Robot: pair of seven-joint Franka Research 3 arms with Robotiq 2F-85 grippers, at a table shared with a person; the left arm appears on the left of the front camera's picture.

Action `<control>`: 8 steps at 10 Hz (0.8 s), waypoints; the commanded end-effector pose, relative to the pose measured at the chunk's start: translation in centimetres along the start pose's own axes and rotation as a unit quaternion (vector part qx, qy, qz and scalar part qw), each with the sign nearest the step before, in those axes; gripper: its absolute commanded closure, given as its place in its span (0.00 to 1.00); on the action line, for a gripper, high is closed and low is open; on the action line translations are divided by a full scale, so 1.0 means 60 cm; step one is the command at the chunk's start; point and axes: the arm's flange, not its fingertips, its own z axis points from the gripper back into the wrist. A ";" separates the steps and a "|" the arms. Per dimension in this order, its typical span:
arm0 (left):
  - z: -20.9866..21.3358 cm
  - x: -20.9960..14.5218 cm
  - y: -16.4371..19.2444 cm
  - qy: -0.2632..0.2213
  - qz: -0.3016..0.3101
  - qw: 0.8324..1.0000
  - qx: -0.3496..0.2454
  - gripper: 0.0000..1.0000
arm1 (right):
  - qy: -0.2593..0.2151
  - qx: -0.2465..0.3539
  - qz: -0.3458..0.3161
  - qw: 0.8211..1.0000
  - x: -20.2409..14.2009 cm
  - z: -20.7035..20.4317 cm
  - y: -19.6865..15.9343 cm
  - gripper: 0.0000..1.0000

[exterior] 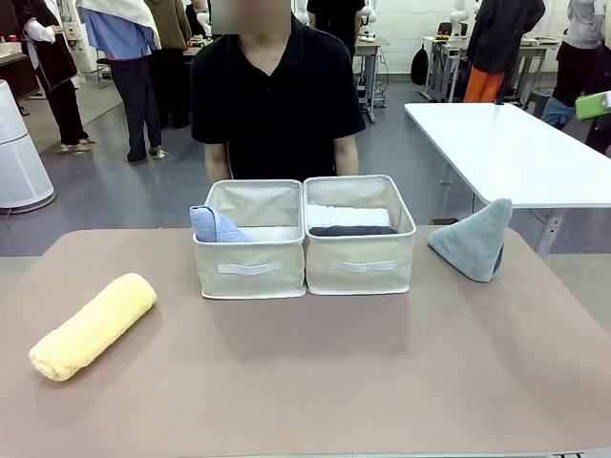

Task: Sort the towels based on their folding style.
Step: Pick up another triangle-folded towel from the table and place it in the left Fabric basket.

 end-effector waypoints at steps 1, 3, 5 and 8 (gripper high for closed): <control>0.001 0.000 -0.002 -0.002 0.000 1.000 -0.001 0.00 | 0.000 0.000 0.000 1.000 0.000 0.000 0.000 0.00; 0.001 0.000 -0.002 -0.002 0.000 1.000 -0.001 0.00 | 0.064 -0.147 0.000 0.987 0.092 -0.077 0.003 0.00; 0.001 0.000 -0.002 -0.002 0.000 1.000 -0.001 0.00 | 0.158 -0.240 -0.001 0.958 0.130 -0.172 -0.015 0.00; 0.001 0.000 -0.002 -0.002 0.000 1.000 -0.001 0.00 | 0.237 -0.293 -0.046 0.925 0.127 -0.249 -0.068 0.00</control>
